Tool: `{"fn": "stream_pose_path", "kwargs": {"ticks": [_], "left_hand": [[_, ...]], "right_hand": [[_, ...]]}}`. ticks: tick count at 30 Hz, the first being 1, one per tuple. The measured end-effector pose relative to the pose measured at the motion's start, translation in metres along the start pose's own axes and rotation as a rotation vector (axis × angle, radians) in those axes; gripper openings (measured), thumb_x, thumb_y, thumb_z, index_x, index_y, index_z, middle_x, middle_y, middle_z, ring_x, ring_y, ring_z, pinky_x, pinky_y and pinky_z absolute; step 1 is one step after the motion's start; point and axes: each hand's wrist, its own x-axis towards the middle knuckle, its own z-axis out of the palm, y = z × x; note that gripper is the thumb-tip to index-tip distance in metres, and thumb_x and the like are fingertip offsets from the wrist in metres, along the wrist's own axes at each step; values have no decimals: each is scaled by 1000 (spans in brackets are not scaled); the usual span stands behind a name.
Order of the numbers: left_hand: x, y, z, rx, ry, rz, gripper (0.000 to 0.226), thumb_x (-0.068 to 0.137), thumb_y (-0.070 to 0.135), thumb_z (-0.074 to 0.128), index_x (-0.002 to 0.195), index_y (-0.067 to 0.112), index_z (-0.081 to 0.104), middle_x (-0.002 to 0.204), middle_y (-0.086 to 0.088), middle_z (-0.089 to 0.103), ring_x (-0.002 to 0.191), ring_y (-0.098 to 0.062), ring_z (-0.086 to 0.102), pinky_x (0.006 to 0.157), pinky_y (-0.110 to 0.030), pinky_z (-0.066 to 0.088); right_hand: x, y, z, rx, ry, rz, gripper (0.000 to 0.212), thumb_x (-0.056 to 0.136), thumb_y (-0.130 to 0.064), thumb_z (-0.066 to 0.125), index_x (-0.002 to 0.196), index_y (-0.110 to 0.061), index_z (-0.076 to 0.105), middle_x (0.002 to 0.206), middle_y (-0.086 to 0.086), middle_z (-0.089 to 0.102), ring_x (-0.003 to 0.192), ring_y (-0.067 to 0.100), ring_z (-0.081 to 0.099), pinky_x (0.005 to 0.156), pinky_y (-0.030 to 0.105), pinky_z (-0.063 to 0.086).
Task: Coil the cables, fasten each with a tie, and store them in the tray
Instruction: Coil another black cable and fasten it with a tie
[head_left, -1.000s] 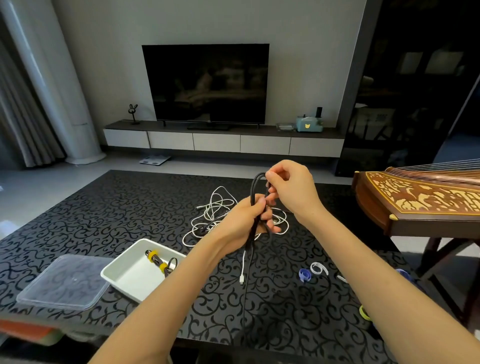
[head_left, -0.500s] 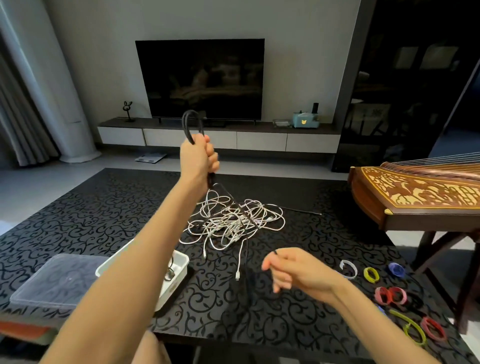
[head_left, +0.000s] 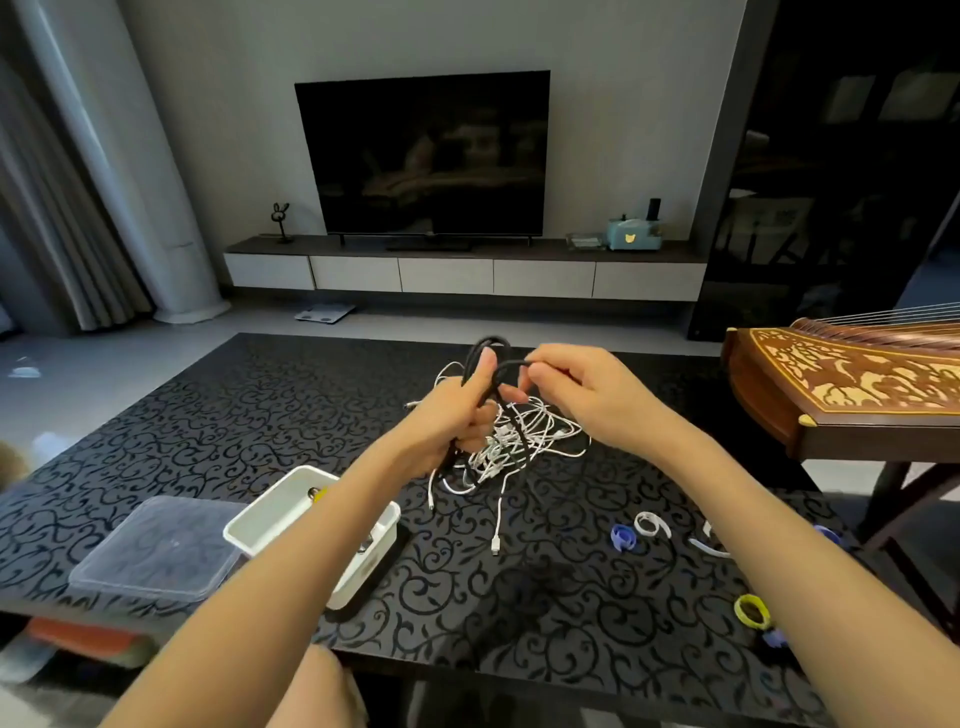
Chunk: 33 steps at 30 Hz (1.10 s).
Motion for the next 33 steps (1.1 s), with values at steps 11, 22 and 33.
{"fn": "stream_pose_path", "kwargs": {"ticks": [11,22,33], "left_hand": [[-16,-12,28,-113,-75,78,40,93,29,51,58,14,41,46,9,30,42,-4,22,38,-13,22],[-9,-22,26,-114,27,190,35,103,22,32,103,3,61,103,-9,70,104,-20,64,97,-35,49],[-4,-1,33,-340,102,142,32,104,26,33,80,11,49,48,8,37,38,-6,35,42,-21,43]], "right_hand": [[23,7,10,49,163,194,34,98,-31,49,72,-15,63,47,-5,52,36,1,44,45,12,34],[16,5,21,-360,260,213,21,90,-32,57,78,-18,66,78,-6,59,75,12,53,67,27,35],[16,15,32,229,267,393,25,96,-30,49,99,-18,70,86,-3,70,87,13,63,77,28,47]]}}
